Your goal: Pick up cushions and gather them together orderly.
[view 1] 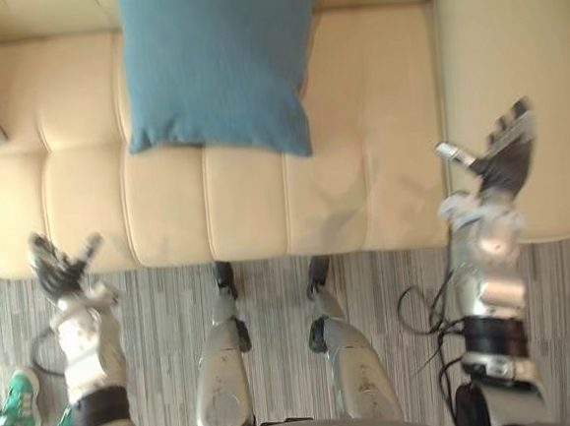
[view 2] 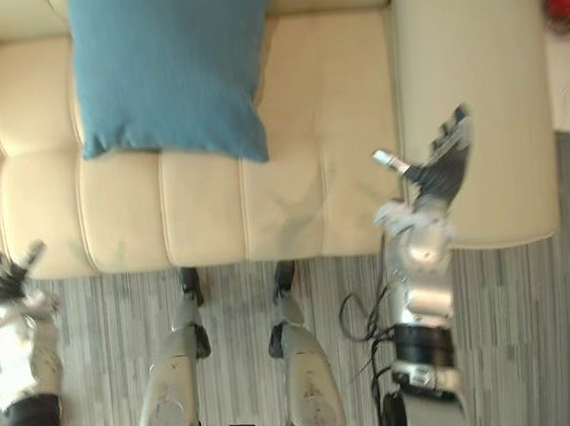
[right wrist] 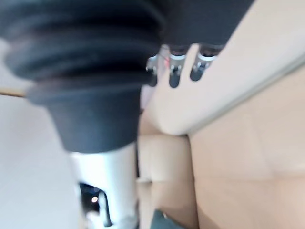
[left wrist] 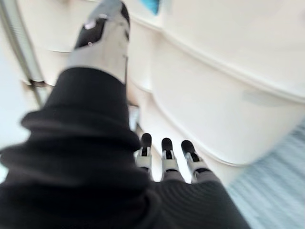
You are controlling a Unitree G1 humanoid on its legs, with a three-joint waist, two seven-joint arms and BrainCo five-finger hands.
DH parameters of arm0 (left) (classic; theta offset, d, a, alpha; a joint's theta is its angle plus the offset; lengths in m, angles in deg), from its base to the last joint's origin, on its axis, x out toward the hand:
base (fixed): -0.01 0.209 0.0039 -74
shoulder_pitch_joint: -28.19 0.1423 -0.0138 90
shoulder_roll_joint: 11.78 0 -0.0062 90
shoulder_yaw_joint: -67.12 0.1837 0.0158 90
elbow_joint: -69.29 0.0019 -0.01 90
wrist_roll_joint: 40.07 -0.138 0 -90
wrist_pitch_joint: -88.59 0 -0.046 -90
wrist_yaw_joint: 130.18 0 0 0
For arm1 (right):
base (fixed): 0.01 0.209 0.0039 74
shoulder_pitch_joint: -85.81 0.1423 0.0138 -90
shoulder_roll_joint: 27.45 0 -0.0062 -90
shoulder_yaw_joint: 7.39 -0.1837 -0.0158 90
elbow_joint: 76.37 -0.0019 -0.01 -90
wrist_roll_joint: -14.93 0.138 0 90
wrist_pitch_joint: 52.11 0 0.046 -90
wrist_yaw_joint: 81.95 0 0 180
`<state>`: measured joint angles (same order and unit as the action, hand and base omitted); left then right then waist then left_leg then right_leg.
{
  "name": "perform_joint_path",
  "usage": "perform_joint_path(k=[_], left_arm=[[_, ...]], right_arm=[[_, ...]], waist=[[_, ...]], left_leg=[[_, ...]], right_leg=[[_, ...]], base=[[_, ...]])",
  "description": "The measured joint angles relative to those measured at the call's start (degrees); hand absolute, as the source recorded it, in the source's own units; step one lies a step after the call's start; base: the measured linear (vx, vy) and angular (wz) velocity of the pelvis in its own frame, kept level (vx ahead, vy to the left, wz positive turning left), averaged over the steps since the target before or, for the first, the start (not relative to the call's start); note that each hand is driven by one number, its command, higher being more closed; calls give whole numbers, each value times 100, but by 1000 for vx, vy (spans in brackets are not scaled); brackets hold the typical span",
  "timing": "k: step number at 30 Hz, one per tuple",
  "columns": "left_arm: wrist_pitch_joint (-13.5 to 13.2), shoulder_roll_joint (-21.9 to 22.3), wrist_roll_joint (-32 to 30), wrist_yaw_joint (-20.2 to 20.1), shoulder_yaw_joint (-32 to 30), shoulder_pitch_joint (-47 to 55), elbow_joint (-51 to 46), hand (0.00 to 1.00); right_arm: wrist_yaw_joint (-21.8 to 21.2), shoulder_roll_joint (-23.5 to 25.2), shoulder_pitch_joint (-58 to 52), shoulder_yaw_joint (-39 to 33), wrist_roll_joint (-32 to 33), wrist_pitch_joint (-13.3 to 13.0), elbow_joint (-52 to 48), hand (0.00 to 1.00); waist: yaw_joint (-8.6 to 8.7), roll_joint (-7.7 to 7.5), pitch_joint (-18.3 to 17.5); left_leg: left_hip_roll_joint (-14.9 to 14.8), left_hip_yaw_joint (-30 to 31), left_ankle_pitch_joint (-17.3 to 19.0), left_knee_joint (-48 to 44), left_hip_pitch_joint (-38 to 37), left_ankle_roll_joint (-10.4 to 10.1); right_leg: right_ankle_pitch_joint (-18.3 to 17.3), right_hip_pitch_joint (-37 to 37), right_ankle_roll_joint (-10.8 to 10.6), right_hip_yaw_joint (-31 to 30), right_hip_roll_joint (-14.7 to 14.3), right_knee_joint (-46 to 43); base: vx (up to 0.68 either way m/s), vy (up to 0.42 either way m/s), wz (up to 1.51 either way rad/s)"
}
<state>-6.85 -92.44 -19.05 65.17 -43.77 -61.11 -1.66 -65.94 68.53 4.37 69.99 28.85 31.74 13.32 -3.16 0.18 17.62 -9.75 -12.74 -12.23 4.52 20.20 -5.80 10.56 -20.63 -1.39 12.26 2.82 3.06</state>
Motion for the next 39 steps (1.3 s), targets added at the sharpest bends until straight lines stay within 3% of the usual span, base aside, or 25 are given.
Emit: perform_joint_path(k=[5,7,11,15,21,25,26,27,28,30,32,33,35,38,39], left_arm=[[261,744,-470,-533,402,607,1377,0],[324,1013,-807,-585,404,699,2051,0],[472,1120,-1325,-608,114,639,2919,0],[618,1119,-1659,-715,-215,643,3439,0],[639,1088,-1675,-752,-365,704,3627,0],[641,860,-1681,-747,-79,608,3636,0],[643,849,-1683,-743,-52,595,3591,0],[635,822,-1683,-741,-54,556,3545,0],[635,744,-1684,-739,-43,506,3519,0],[651,610,-1681,-740,-34,463,3451,0],[681,700,-1670,-731,-30,477,3451,0],[677,804,-1669,-722,45,462,3422,0],[673,889,-1660,-696,279,403,3378,0],[651,966,-1607,-682,303,494,3320,0],[653,959,-1626,-683,309,506,3322,0]], right_arm=[[-504,900,-1199,312,-313,41,1410,0],[-608,1119,-1572,278,-520,157,2501,0],[-739,1315,-1680,-181,-1057,528,4206,0],[-736,1213,-1624,-845,-1122,670,4770,0],[-797,1129,-1637,-1067,-1210,773,5105,0],[-797,1160,-1626,-1019,-1229,764,5112,0],[-798,1169,-1608,-1014,-1349,763,5152,0],[-801,1155,-1514,-1029,-1430,758,5180,0],[-805,1179,-1473,-1009,-1423,754,5272,0],[-810,1232,-1431,-1001,-1433,764,5459,0],[-807,1128,-1244,-929,-1435,760,5426,0],[-792,1080,-1089,-858,-1434,756,5333,0],[-790,1074,-880,-759,-1430,743,5286,0],[-786,1219,-864,-556,-1414,759,5299,0],[-785,1233,-862,-558,-1412,767,5299,0]], waist=[[15,-76,-743],[58,-76,-1080],[70,-50,-1493],[50,-4,-1686],[55,-25,-1728],[100,-167,-1636],[35,-27,-1663],[53,-110,-1618],[147,-253,-1593],[70,-536,-1595],[-76,-431,-1629],[-179,-211,-1542],[-131,50,-1292],[-147,253,-1150],[-136,253,-1157]], left_leg=[[57,-141,331,0,-841,-1],[98,-175,436,1,-1186,10],[109,-433,598,3,-1719,-1],[109,-800,761,37,-2252,-38],[119,-1113,858,36,-2543,-66],[212,-995,897,4,-2645,-23],[129,-831,879,37,-2515,18],[87,-735,767,-62,-2372,121],[134,-488,733,-252,-2212,88],[278,-279,782,-645,-1954,47],[169,-287,788,-748,-1765,137],[101,-293,755,-795,-1574,147],[-35,-211,714,-1009,-1297,169],[-174,-170,743,-1016,-1231,75],[-158,-196,815,-883,-1271,-20]], right_leg=[[-256,758,-68,-95,78,-27],[-354,1091,-102,-101,96,-23],[-412,1510,-133,-264,110,30],[-446,1808,-150,-562,101,72],[-482,1849,-153,-849,92,-86],[-1071,1462,-171,-800,239,-1237],[-1097,1494,-305,-730,255,-1244],[-1626,1093,-157,-604,389,-2495],[-1953,921,-363,-513,601,-3615],[-2041,893,-568,-535,731,-3913],[-1993,1220,-553,-559,472,-2989],[-1983,1603,-424,-541,347,-1987],[-1733,1650,-237,-382,239,-1668],[-1555,1752,-135,-238,95,-1383],[-1522,1748,-90,-220,126,-1345]], base=[[113,-4,-10],[87,4,-1],[75,12,-21],[29,7,-45],[21,8,-28],[-22,19,9],[-18,-38,35],[8,-89,77],[36,-113,89],[14,-145,64],[-55,-98,-5],[-104,-22,-8],[-191,31,19],[-245,21,17],[-176,26,11]])
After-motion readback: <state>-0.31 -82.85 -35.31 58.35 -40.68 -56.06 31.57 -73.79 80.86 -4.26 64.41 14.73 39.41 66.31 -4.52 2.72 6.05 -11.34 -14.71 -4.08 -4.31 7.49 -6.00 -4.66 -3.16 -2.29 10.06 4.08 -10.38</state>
